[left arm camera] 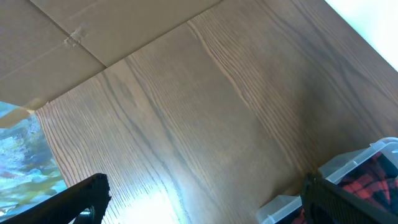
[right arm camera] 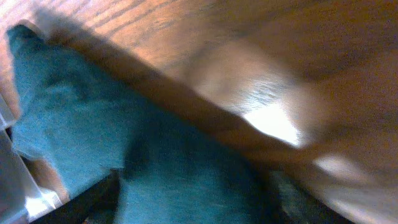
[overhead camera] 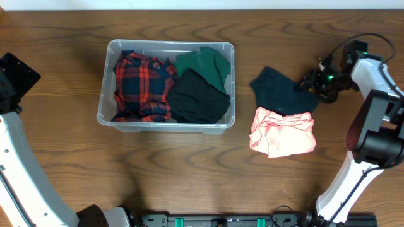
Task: Pack container
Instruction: 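Withdraw the right gripper and grasp the dark navy garment, then carry the dark navy garment with the right gripper into the bin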
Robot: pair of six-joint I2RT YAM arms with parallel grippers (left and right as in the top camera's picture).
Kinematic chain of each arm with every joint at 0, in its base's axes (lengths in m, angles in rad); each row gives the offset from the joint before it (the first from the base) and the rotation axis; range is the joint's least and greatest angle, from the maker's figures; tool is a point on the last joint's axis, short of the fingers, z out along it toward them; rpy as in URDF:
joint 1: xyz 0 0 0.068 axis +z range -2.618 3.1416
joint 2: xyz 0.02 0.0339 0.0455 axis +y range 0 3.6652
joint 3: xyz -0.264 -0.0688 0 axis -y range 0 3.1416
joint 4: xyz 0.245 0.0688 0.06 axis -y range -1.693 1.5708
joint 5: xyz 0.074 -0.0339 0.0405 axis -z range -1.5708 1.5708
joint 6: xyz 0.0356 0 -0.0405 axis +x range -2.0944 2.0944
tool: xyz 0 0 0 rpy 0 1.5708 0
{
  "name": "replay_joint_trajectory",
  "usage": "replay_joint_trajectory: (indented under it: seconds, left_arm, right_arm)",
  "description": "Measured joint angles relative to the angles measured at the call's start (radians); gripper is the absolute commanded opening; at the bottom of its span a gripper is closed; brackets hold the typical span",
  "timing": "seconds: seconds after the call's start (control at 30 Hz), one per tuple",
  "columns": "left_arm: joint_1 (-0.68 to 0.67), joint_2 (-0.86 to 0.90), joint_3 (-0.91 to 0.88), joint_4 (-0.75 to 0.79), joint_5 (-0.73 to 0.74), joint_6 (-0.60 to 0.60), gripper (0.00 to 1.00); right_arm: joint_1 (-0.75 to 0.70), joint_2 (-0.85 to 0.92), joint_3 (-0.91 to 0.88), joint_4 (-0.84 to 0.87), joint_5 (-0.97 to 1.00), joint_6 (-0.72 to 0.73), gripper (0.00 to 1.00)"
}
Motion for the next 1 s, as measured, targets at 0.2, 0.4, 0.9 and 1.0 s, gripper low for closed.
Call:
replay_joint_trajectory:
  seconds: [0.2,0.4,0.9,1.0]
  left_arm:
    - [0.000,0.000,0.000,0.000,0.000,0.000,0.98]
    - [0.000,0.000,0.000,0.000,0.000,0.000,0.98]
    - [0.000,0.000,0.000,0.000,0.000,0.000,0.98]
    - [0.000,0.000,0.000,0.000,0.000,0.000,0.98]
  right_arm:
    - [0.024,0.014,-0.008,-0.028,-0.062,-0.020,0.01]
    - [0.027,-0.053,-0.014,-0.054,-0.068,-0.025,0.01]
    - [0.149,-0.498,-0.013,0.252,-0.415,0.028,0.01]
    - [0.254,-0.491,-0.014,0.384,-0.446,0.090,0.01]
